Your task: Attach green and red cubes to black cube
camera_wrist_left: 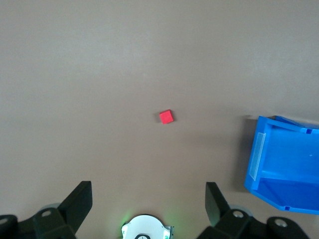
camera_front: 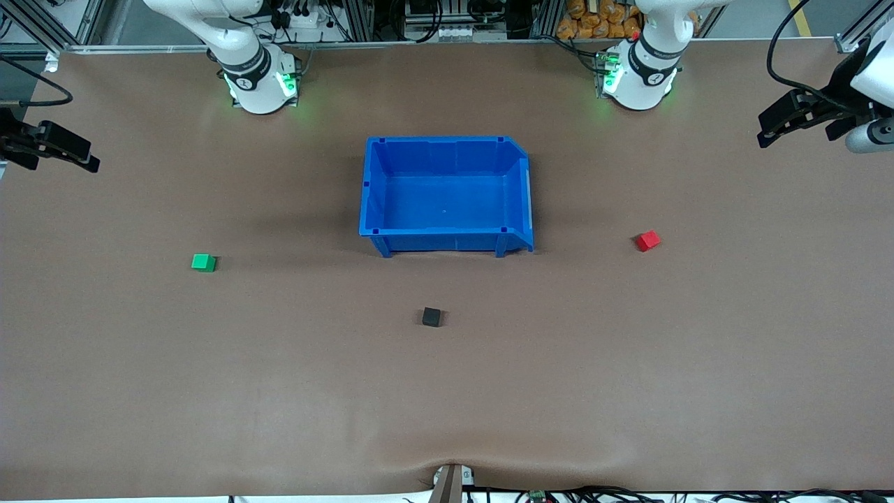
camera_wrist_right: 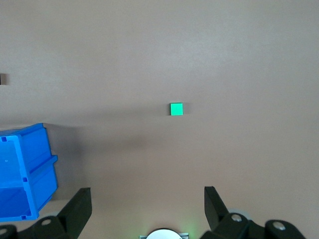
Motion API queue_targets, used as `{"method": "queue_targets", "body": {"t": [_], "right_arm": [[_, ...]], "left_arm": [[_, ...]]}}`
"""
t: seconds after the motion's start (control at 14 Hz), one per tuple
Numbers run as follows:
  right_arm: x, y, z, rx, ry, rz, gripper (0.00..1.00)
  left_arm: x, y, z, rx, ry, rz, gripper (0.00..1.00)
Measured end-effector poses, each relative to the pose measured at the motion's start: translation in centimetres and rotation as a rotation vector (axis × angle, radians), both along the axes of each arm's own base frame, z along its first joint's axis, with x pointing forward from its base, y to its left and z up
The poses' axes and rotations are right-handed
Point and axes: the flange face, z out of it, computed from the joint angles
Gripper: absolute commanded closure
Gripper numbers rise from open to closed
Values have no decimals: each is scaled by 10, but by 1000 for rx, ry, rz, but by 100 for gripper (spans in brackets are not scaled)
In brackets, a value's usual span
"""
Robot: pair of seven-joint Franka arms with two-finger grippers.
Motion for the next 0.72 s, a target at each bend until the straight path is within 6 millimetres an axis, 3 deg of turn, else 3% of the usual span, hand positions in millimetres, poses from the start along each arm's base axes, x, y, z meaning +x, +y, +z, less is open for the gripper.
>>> {"method": "queue_targets", "body": {"t": [0.72], "right_arm": [[-1, 0, -6, 1, 21, 0, 0]], "left_arm": [[1, 4, 1, -1, -4, 8, 0]]}}
